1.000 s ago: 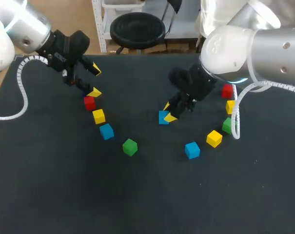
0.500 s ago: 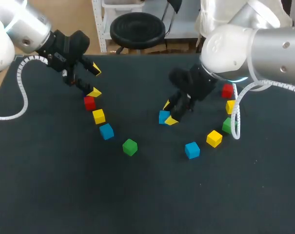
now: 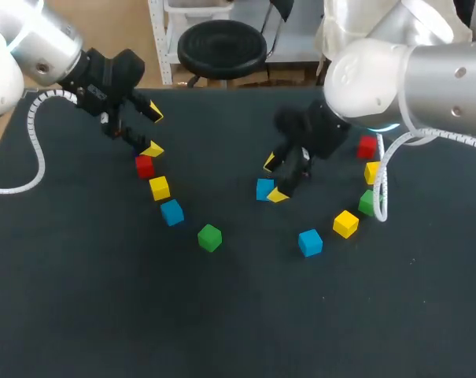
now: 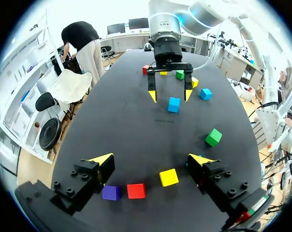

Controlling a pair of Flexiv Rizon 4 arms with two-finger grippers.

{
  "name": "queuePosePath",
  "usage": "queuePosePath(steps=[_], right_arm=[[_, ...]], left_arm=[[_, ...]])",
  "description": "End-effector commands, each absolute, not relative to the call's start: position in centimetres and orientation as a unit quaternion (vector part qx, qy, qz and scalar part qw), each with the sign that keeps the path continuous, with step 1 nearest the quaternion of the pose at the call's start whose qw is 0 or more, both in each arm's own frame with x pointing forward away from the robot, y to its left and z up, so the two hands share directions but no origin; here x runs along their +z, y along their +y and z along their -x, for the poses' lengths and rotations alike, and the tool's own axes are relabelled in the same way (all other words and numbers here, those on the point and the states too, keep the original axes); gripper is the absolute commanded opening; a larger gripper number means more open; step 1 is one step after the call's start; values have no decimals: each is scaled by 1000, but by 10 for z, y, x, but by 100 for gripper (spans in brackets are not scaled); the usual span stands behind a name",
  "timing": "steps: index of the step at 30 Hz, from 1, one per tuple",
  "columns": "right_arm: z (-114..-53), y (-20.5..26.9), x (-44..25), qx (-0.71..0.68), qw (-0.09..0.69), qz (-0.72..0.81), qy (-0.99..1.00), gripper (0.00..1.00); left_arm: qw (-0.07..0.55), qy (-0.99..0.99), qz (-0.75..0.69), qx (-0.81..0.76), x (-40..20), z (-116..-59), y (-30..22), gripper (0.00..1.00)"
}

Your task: Place the blue cubes, place green cubes on the blue cubes, place the yellow cubes on the green cubes, then place the red cubes on the yellow cubes, and place purple cube on the red cubes.

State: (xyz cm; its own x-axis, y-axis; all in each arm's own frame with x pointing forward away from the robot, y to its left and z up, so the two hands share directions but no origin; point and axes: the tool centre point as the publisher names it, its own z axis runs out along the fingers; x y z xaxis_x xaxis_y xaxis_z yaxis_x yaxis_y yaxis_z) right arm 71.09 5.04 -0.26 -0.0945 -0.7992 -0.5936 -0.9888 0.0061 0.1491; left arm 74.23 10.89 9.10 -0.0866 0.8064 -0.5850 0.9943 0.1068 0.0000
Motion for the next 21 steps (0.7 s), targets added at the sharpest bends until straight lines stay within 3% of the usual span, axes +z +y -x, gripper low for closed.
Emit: queuePosePath(steps=[1,9,21], right_arm=[[-695,33,15,254,195,640,699,100],[-688,17,30,242,220,629,705,100],[-700,39,11,259,199,641,695,100]], left_arm=[[229,708,-636,-205,91,-741,109,100],[229,708,-636,-205,91,-741,109,100],[229,708,-636,-205,91,-741,109,100]])
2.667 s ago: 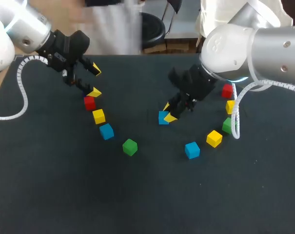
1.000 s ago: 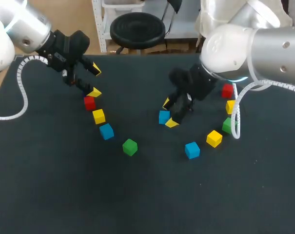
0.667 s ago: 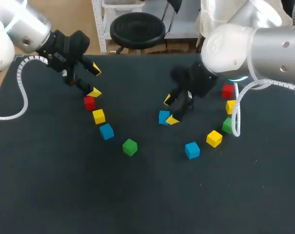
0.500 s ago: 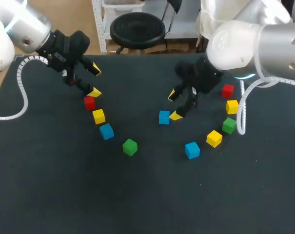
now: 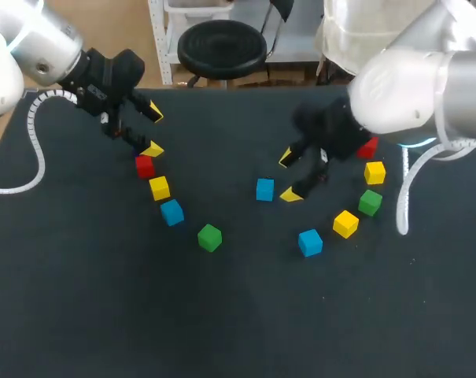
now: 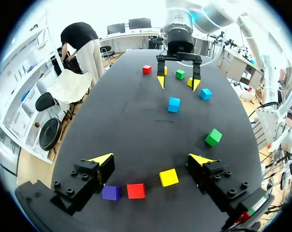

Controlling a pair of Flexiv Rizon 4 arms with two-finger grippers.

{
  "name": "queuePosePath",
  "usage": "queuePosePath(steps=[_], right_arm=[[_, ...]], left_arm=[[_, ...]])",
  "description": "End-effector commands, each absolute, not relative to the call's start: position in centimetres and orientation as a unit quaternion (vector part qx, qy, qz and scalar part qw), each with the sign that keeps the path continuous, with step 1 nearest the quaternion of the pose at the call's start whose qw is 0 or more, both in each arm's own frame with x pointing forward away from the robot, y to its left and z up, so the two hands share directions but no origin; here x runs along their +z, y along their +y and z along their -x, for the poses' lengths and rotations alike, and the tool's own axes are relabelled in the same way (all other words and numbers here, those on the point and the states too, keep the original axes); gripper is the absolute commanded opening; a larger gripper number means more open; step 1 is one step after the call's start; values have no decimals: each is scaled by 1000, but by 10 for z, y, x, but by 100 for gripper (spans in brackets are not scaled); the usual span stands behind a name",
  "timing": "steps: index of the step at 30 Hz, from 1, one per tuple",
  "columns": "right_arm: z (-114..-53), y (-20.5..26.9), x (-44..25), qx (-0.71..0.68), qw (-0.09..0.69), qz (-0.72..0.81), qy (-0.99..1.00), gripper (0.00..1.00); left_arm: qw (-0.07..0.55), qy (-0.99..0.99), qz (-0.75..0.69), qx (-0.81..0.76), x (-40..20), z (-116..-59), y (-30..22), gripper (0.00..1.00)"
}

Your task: Place the blue cubes, place green cubes on the blue cubes, place the yellow cubes on the green cubes, then place the red cubes on the yellow cubes, and place purple cube on the red cubes.

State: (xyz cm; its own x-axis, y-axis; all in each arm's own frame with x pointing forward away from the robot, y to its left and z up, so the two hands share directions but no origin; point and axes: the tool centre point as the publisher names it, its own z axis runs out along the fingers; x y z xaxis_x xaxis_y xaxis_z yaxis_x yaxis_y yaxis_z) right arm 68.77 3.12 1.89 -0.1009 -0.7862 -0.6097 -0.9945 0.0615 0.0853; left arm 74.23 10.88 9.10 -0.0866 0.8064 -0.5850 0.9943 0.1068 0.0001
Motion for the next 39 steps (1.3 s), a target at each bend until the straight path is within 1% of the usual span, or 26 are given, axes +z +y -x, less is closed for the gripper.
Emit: queuePosePath(steps=[1,10,19,35,37,39], right_arm=[[-701,40,10,260,197,641,695,100],[-715,43,5,267,192,640,695,100],[-710,56,-2,258,177,632,709,100],[-715,53,-16,262,185,644,694,100],[-715,54,-17,262,185,645,693,93],[-716,54,-17,261,186,646,692,89]], left_arm=[[229,708,-636,-205,91,-741,109,100],[229,708,-636,-205,91,-741,109,100],[229,708,-636,-205,91,-741,109,100],[229,708,-636,-205,91,-741,109,100],[229,708,-636,-205,91,-741,109,100],[229,708,-636,-205,91,-741,109,100]])
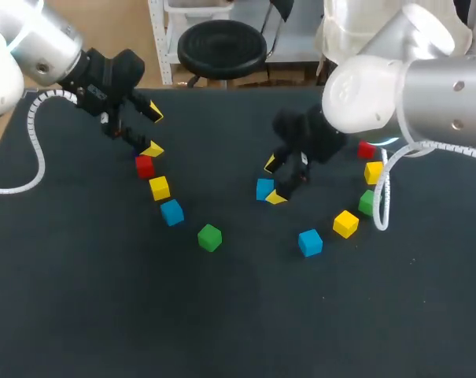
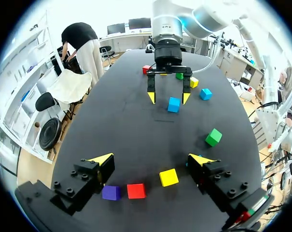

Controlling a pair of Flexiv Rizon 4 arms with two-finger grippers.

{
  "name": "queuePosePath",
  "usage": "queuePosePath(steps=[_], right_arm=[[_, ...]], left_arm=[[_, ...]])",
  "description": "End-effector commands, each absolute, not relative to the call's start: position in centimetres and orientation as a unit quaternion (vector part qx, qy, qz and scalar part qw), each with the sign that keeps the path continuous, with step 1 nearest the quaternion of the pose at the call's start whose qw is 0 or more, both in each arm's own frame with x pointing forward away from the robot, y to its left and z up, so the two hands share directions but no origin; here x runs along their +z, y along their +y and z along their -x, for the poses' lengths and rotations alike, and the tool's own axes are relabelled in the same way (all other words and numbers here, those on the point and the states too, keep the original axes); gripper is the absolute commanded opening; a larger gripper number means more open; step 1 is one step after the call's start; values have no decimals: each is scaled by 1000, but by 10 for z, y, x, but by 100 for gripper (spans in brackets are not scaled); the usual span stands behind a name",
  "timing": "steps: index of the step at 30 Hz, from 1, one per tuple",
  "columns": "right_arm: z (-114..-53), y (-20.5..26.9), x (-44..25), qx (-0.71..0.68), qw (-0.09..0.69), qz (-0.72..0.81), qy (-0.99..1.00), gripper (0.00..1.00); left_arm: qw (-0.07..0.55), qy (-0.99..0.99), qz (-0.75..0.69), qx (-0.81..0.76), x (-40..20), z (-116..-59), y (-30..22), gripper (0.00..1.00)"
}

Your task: Place the blue cubes, place green cubes on the blue cubes, place the yellow cubes on the green cubes, then place the red cubes on the yellow cubes, and place purple cube on the red cubes.

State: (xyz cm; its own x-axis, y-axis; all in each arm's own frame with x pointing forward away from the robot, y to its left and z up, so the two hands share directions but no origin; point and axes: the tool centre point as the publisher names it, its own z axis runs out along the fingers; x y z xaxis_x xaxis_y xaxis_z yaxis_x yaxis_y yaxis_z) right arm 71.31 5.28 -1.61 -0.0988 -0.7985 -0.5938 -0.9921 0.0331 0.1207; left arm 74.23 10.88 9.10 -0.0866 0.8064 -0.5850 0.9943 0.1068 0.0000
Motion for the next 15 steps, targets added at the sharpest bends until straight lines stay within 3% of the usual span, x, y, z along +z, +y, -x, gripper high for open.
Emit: queuePosePath(steps=[1,10,13,15], right_arm=[[-716,54,-17,261,187,646,692,87],[-720,55,-20,261,185,645,694,71],[-720,56,-20,260,182,647,693,49],[-719,55,-19,258,182,648,693,40]], left_arm=[[229,708,-636,-205,91,-741,109,100],[229,708,-636,-205,91,-741,109,100],[229,708,-636,-205,91,-741,109,100],[229,708,-636,-205,91,-741,109,100]])
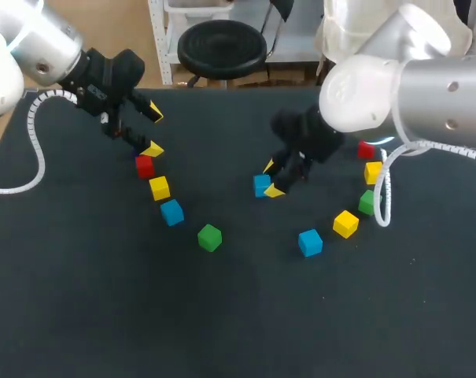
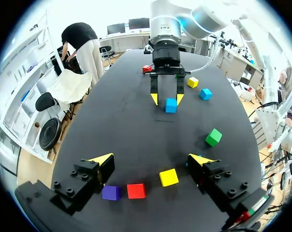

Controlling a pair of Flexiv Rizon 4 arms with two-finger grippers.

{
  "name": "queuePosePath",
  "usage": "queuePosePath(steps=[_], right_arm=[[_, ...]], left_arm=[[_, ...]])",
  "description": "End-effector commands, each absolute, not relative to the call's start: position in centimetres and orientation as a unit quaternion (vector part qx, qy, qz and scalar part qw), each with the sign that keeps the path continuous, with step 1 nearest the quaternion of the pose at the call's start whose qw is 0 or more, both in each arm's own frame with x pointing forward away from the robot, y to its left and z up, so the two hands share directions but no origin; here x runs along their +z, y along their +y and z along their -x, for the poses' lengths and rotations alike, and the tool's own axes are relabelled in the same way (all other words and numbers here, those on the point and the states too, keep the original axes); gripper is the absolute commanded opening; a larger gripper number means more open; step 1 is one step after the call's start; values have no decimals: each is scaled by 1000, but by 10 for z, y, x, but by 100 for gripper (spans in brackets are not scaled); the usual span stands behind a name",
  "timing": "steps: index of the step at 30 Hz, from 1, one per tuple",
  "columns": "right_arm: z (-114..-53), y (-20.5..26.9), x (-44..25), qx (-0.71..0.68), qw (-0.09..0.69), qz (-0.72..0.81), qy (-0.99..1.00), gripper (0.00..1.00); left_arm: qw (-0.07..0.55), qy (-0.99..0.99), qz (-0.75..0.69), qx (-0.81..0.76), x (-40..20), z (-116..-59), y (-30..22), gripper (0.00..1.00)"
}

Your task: Place the blue cubes, place green cubes on the blue cubes, place the yellow cubes on the green cubes, then place the red cubes on the yellow cubes, and place purple cube on the red cubes.

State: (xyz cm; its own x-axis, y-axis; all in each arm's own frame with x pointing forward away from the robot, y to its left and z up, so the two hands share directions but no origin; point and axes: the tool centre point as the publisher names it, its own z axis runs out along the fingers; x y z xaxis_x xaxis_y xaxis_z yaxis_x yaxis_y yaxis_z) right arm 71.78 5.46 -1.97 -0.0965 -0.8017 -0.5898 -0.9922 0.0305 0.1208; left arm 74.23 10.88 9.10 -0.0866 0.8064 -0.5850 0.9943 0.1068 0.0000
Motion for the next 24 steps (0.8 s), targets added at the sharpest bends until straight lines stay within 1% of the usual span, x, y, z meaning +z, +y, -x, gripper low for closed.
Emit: queuePosePath(steps=[1,3,9,19,21,22,24], right_arm=[[-719,55,-18,256,182,649,693,36],[-716,54,-15,252,181,651,693,26],[-708,52,-11,248,180,651,694,1],[-694,51,-15,253,156,641,708,0],[-691,52,-18,248,151,633,718,7],[-690,53,-19,242,149,632,721,8],[-688,55,-22,231,148,621,734,7]], left_arm=[[229,708,-636,-205,91,-741,109,100],[229,708,-636,-205,91,-741,109,100],[229,708,-636,-205,91,-741,109,100],[229,708,-636,-205,91,-741,109,100],[229,708,-636,-205,91,-741,109,100],[229,708,-636,-205,91,-741,109,100],[229,708,-636,-205,91,-741,109,100]])
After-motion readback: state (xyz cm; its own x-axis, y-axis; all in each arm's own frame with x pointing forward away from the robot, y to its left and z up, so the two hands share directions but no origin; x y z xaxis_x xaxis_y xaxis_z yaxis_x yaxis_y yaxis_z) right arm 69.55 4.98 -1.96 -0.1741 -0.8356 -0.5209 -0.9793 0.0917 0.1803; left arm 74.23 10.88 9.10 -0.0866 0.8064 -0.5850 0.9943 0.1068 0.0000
